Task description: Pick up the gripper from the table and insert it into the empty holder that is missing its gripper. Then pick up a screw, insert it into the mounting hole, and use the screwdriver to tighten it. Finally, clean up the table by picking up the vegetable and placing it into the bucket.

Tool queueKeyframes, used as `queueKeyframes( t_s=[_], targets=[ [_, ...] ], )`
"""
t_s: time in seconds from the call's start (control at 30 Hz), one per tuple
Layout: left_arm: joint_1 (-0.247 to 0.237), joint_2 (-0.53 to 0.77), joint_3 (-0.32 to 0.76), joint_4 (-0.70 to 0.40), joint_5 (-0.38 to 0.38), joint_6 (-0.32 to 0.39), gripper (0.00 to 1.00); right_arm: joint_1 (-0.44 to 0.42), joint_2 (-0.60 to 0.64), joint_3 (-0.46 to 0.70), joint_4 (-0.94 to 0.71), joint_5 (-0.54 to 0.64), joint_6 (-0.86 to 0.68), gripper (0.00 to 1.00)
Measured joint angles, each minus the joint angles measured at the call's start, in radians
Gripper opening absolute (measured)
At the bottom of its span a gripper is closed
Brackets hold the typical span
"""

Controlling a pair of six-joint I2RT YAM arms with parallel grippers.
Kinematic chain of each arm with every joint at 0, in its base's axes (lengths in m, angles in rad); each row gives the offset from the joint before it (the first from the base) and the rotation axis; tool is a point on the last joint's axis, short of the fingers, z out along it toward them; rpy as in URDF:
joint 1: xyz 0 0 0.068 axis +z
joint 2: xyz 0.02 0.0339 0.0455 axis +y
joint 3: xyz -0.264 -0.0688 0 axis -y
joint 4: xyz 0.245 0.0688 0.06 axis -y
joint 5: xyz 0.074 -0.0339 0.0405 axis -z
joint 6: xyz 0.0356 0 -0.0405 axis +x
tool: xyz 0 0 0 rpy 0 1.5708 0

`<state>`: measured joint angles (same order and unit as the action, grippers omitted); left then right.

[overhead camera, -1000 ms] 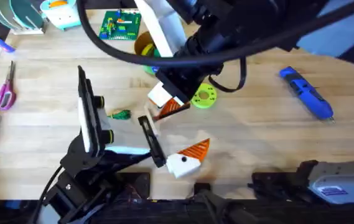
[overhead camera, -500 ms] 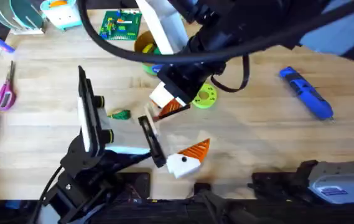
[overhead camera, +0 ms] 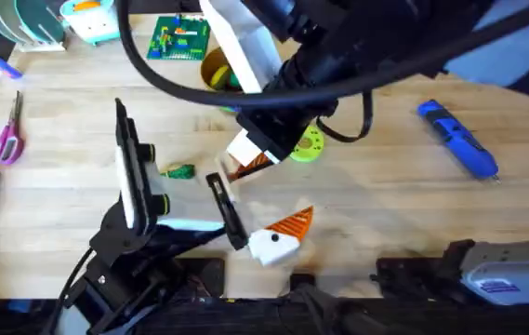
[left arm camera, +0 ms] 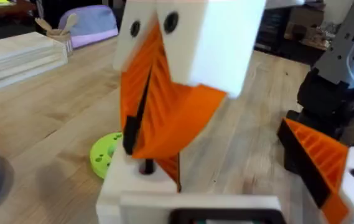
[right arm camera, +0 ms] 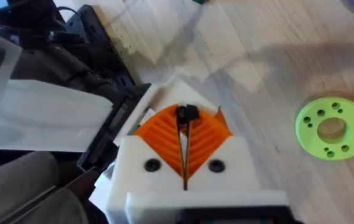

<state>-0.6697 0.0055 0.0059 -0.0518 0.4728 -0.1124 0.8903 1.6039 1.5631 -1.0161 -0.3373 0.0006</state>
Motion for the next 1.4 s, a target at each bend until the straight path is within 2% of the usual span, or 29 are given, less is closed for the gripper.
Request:
queueKeyframes(
  t_s=[0.37,0.5,0.6,0.7,0.83,0.97,1.03,1.4],
  targets=[
    [0.000,0.000,0.000,0.000,-0.001,0.000,0.992,0.003,0.000,0.000,0.001,0.001,0.000,0.014],
    [0.000,0.000,0.000,0.000,-0.004,0.000,0.993,0.004,0.000,0.000,-0.003,0.000,0.006,0.153],
    [0.000,0.000,0.000,0.000,-0.007,0.000,0.993,0.006,0.000,0.000,-0.004,-0.001,0.014,0.308],
    [0.000,0.000,0.000,-0.001,-0.016,-0.001,0.993,0.008,0.000,0.000,-0.004,-0.009,0.020,0.597],
    [0.000,0.000,0.000,0.000,-0.021,0.000,0.993,0.007,-0.008,0.000,-0.003,-0.020,0.023,0.875],
    [0.000,0.000,0.000,0.000,-0.021,0.000,0.993,-0.027,-0.034,0.000,-0.025,-0.015,0.023,0.909],
    [0.000,0.000,0.000,0.000,-0.021,0.000,0.993,-0.057,-0.058,0.000,-0.046,-0.015,0.023,0.975],
    [0.000,0.000,0.000,0.000,-0.021,0.001,0.993,-0.237,-0.248,0.000,-0.214,-0.007,-0.057,0.985]
  ],
)
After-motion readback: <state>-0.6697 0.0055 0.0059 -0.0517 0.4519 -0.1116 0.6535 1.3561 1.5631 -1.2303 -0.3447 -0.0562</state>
